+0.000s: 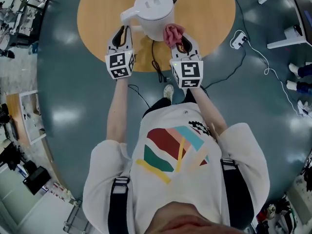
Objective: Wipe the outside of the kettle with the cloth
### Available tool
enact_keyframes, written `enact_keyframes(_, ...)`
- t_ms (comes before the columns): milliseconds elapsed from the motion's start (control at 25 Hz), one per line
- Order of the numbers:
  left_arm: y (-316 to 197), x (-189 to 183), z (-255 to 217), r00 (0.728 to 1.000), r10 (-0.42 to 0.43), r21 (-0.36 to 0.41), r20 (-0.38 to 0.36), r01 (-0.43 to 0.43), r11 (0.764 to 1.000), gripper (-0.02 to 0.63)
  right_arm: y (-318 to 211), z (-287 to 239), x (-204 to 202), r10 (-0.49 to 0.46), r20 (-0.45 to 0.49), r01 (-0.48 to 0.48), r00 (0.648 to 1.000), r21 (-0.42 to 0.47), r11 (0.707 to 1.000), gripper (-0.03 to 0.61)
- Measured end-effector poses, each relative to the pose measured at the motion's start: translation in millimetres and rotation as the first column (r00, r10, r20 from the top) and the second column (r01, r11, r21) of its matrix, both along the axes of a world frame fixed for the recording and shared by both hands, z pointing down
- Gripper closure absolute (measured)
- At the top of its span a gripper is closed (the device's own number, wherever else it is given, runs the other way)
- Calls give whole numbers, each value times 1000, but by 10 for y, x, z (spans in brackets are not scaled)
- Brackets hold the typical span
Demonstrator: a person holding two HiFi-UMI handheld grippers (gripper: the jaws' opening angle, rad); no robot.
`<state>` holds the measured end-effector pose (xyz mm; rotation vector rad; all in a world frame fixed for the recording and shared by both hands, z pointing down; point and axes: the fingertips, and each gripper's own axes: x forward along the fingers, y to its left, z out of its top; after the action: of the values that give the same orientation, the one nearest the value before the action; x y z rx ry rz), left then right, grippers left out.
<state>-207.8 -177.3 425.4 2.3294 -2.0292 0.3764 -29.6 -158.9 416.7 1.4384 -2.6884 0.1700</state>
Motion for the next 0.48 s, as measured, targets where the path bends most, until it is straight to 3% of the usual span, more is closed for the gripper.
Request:
enact_keyframes(320, 49, 7, 32, 997, 72, 22, 0, -72, 997, 515, 69, -116, -624, 114, -20, -113, 993, 45, 993, 532)
enact_keyframes(480, 49, -19, -29, 994, 111, 31, 2, -111, 993, 515, 23, -131, -937, 117, -33, -116, 993, 37, 993, 531)
